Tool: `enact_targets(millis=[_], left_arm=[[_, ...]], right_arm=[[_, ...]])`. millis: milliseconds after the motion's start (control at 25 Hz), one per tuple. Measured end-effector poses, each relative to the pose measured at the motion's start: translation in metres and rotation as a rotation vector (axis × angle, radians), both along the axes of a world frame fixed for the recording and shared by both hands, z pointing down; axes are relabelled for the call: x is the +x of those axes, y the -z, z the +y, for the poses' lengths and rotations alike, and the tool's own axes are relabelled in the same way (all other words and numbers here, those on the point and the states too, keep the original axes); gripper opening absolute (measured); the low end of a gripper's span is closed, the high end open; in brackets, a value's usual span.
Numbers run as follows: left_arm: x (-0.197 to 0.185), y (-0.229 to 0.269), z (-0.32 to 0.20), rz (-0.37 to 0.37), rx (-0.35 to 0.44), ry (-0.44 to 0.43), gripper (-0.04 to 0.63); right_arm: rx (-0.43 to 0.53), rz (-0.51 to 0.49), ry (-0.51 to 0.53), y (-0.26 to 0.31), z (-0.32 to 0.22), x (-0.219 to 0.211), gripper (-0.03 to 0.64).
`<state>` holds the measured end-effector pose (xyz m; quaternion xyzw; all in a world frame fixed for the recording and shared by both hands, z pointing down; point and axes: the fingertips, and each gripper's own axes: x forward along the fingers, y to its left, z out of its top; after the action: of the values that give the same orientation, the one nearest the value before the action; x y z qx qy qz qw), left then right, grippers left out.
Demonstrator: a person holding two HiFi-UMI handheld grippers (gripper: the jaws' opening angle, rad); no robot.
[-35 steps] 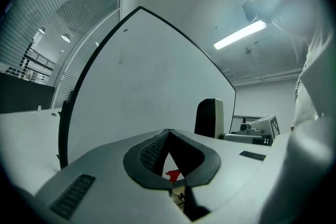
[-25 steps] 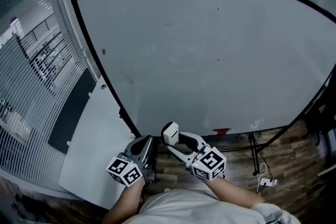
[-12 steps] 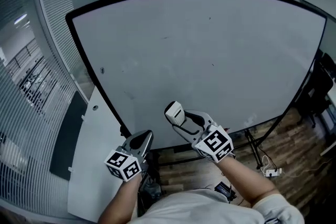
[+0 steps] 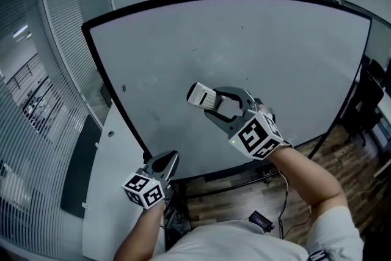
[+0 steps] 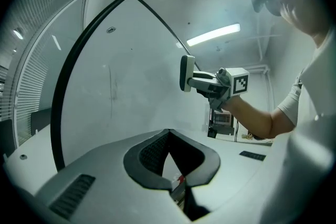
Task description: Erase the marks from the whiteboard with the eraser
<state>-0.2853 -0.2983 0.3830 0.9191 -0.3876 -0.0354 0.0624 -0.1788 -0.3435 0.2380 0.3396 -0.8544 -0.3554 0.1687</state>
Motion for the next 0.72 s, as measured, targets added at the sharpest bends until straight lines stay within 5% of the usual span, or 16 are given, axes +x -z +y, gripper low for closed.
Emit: enact_targets(millis=[360,720], left_arm=[[-0.019,0.01,-0.004,-0.013,0.032,0.005,0.008],[-0.023,0.032,-0.013,-0.041,0.076,0.007,0.008]], right_arm=[[0.295,0.234,-0.121,0.097,-0.02,-0.02,0.233],[0.371,0.358,-0.204,0.18,-0.044,-0.027,0.233]])
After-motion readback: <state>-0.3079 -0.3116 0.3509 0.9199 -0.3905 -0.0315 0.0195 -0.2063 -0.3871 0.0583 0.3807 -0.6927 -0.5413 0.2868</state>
